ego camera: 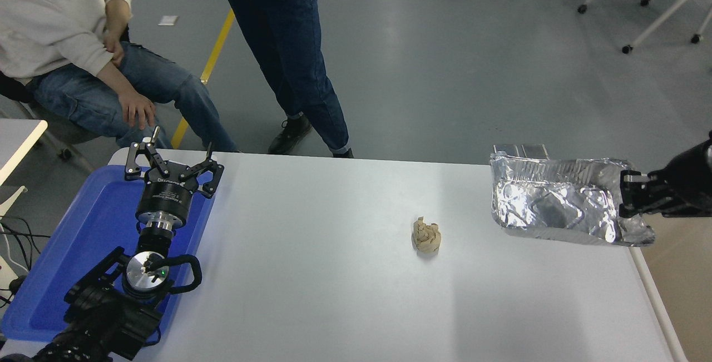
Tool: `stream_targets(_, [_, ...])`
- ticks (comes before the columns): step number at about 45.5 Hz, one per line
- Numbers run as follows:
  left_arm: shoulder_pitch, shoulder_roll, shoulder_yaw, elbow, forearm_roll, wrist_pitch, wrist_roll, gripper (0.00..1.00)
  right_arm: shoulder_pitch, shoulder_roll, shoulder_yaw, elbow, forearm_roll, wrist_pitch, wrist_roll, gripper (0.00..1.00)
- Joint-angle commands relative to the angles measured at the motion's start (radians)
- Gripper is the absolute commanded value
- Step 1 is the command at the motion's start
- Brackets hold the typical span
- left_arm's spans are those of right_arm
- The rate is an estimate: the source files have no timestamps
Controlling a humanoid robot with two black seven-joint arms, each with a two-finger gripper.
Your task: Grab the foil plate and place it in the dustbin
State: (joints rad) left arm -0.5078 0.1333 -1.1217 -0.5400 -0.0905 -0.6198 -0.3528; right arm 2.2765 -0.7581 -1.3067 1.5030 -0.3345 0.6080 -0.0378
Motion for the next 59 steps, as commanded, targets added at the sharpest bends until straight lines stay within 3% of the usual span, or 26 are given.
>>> stream_targets(1, [0.0, 0.0, 0.0, 0.0, 0.0, 0.0, 0.0, 1.0, 0.211, 0.008, -0.062, 0.037, -0.012, 0.104, -0.001, 0.0])
stream_targets(27, [0.0, 0.0, 0.0, 0.0, 0.0, 0.0, 0.002, 1.0, 0.327, 0.0, -0.098, 0.032, -0.027, 0.177, -0.008, 0.0])
stream_targets(47, [0.0, 0.0, 0.0, 0.0, 0.0, -0.001, 0.0, 1.0, 0.396, -0.053, -0.522, -0.018, -0.015, 0.148, -0.001, 0.0])
stream_targets(59, [0.0, 0.0, 0.0, 0.0, 0.0, 0.0, 0.0, 1.0, 0.541, -0.141, -0.747, -0.018, -0.015, 0.15, 0.001, 0.0])
